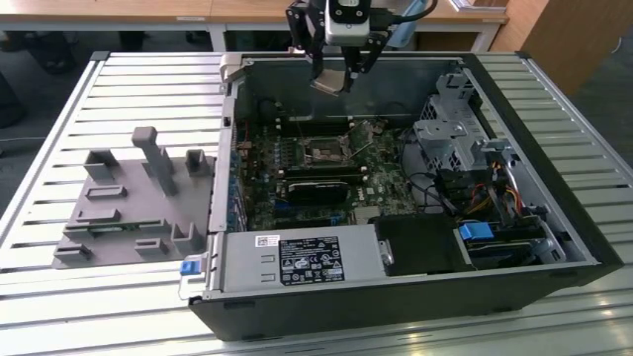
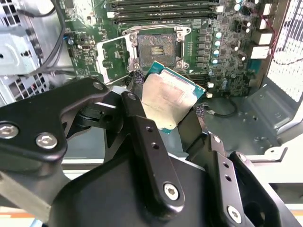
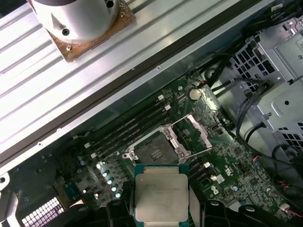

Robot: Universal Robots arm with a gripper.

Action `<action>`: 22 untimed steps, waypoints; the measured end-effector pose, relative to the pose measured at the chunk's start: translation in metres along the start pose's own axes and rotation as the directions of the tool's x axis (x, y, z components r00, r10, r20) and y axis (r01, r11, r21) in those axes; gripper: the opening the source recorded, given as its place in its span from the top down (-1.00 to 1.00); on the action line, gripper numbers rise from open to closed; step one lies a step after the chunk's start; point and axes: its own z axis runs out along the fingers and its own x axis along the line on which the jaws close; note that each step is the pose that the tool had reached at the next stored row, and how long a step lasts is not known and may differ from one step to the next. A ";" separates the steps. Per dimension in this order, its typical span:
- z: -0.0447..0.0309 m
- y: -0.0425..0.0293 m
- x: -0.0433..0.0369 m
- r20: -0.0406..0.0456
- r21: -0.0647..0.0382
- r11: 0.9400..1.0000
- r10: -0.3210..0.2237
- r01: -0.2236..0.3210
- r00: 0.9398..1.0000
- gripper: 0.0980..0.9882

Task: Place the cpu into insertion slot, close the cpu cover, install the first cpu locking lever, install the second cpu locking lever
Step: 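Place the cpu into insertion slot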

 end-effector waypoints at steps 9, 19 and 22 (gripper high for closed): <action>0.0043 -0.0004 0.0005 0.011 -0.003 0.992 0.128 -0.128 0.992 0.00; 0.0088 -0.0008 0.0005 0.025 -0.009 0.958 0.286 -0.285 0.958 0.00; 0.0101 -0.0009 0.0005 0.028 -0.011 0.944 0.330 -0.330 0.944 0.00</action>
